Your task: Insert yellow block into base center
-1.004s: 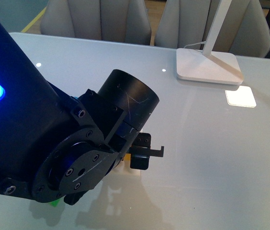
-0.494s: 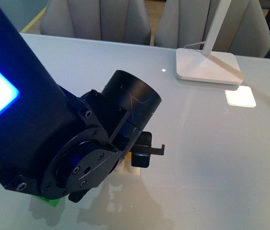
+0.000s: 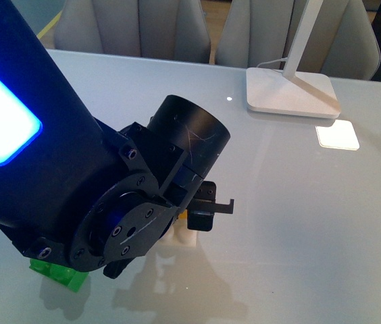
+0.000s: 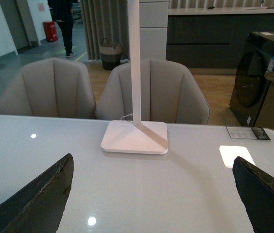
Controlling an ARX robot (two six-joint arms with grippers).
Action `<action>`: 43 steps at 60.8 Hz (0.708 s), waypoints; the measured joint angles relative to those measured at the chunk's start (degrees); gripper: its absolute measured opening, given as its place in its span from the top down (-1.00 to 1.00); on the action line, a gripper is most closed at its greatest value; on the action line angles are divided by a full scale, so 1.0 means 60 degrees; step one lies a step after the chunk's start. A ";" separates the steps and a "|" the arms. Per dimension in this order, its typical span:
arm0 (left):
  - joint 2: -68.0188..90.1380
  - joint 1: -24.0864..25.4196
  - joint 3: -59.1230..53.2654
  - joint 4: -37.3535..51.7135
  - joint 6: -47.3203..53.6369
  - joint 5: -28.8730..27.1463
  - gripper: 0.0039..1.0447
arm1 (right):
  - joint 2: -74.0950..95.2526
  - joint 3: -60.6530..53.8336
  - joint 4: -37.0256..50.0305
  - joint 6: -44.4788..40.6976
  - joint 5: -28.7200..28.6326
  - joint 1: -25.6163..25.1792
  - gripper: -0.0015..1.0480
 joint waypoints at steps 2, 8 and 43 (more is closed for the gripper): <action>0.0000 0.0011 0.0000 0.0000 0.0025 -0.0004 -0.21 | 0.0000 0.0000 0.0000 0.0000 0.0000 0.0000 -0.83; 0.0000 0.0040 -0.0004 0.0000 0.0066 -0.0007 -0.21 | 0.0000 0.0000 0.0000 0.0000 0.0000 0.0000 -0.83; 0.0007 0.0313 -0.0182 -0.0025 0.0379 -0.0208 -0.21 | 0.0000 0.0000 0.0000 0.0000 0.0000 0.0000 -0.83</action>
